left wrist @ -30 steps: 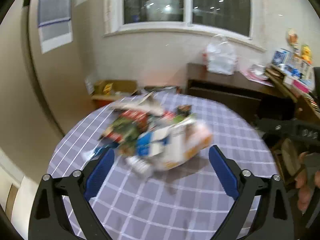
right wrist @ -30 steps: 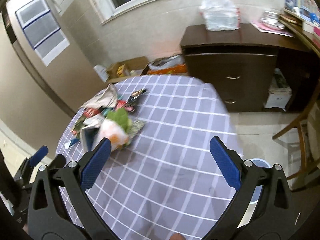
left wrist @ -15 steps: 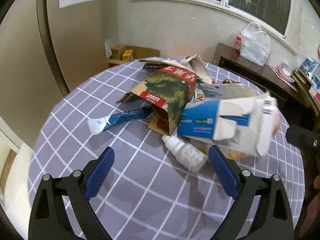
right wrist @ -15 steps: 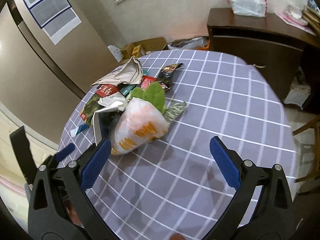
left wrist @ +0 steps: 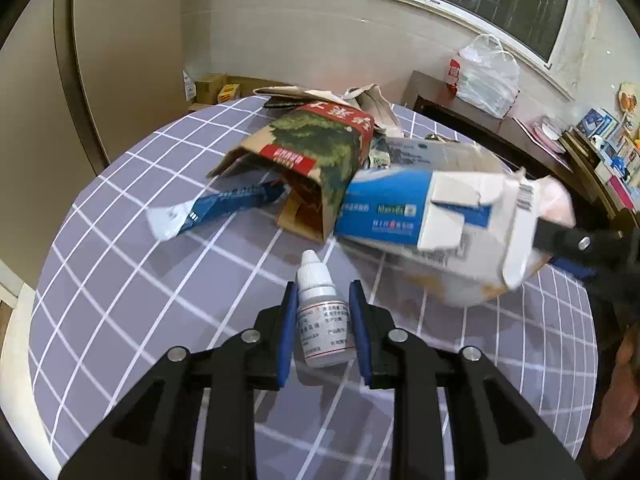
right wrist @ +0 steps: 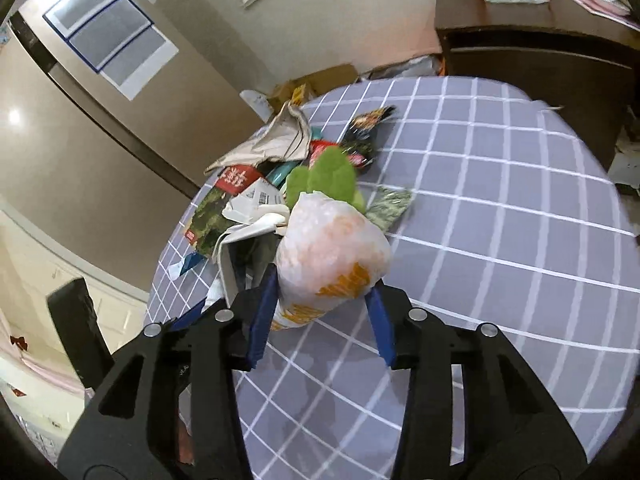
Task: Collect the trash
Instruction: 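Grasp the white plastic bag with the right tool while the left tool grasps the eye-drop bottle, then carry the bag and bottle to the blue bin and open both tools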
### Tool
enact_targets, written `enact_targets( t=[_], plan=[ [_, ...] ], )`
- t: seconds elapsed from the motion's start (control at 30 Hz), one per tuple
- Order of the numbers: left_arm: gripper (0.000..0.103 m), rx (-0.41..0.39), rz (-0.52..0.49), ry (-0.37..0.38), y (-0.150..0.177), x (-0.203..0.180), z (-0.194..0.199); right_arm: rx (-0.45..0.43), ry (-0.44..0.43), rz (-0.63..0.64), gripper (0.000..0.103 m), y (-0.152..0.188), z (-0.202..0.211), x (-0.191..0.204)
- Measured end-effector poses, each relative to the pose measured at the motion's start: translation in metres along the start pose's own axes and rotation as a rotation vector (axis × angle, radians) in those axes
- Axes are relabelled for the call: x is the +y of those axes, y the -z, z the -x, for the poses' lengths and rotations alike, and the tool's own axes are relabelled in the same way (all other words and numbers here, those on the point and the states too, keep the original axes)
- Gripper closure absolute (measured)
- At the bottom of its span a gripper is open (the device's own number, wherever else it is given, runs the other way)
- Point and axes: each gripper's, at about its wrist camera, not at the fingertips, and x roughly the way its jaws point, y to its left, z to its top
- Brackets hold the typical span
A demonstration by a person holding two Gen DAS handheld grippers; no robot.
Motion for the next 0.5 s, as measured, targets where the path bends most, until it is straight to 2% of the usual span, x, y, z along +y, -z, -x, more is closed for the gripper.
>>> enact_targets(
  t=[0.23,0.5],
  plan=[
    [0.078,-0.034,-0.025,0.036,0.009,-0.002,0.028,-0.081,0.027,-0.015,0.061,0.004,0.050,-0.023],
    [0.078,-0.087,-0.102,0.096,0.007,-0.041,0.064,-0.166,0.094,-0.049,0.061,0.009,0.098,-0.050]
  ],
)
